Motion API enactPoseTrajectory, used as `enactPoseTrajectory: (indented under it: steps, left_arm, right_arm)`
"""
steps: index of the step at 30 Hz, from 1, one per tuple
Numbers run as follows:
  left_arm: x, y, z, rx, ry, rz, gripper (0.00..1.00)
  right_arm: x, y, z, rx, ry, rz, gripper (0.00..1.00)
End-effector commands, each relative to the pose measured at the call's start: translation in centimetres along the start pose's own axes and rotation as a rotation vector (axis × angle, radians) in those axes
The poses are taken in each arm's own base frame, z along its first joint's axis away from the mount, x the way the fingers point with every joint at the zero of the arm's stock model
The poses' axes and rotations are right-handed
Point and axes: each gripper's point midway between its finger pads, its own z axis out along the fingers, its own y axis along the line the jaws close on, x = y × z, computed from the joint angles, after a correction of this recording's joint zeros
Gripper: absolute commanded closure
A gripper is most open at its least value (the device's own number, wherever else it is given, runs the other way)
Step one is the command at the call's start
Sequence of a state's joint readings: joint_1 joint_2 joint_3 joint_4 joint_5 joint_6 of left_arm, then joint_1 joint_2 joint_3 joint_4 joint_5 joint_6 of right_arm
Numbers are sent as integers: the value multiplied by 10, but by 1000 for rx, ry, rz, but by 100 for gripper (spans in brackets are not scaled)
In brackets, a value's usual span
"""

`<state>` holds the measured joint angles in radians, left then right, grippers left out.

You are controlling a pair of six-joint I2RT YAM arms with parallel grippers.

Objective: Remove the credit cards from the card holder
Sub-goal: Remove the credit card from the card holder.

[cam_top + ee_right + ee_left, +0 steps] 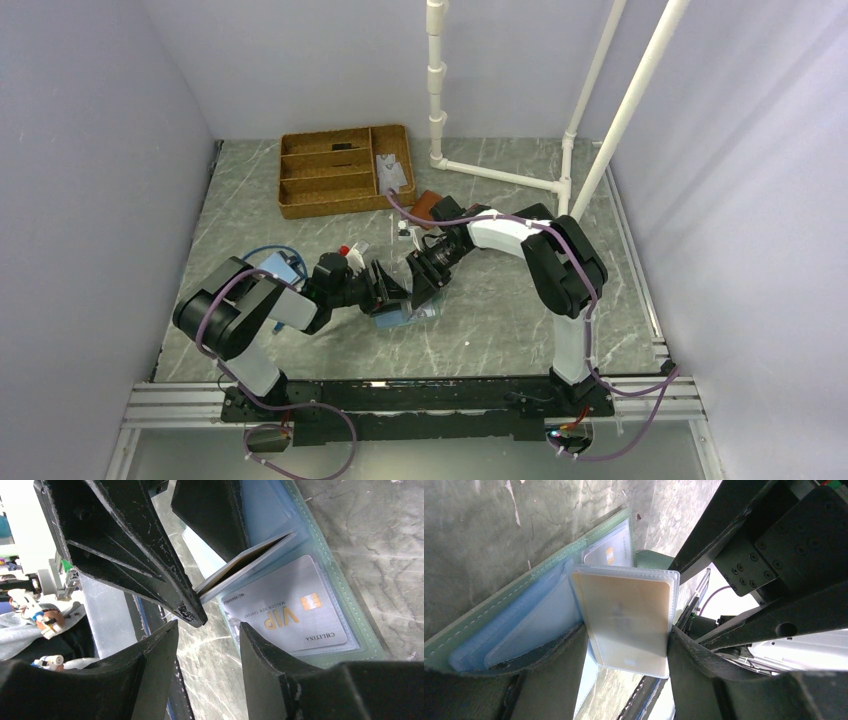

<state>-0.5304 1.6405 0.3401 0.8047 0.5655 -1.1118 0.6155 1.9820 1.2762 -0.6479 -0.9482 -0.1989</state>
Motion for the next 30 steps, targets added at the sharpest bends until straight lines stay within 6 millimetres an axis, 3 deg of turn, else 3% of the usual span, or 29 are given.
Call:
enactPoseTrajectory:
  steps: [1, 9, 18, 30]
  left_arm:
    - [5, 14, -2, -38, 9, -10, 39]
    - [4, 13, 0, -37, 13, -10, 38]
    - [5, 14, 0, -39, 14, -12, 38]
    - [6, 14, -1, -35, 13, -13, 37]
  right_arm:
    - [-18, 17, -10, -43, -44, -66, 48]
    - [-17, 15, -6, -39, -36, -48, 47]
    - [-18, 27, -8, -96, -44, -63, 44]
    - [-12, 1, 0, 27, -6, -27, 49]
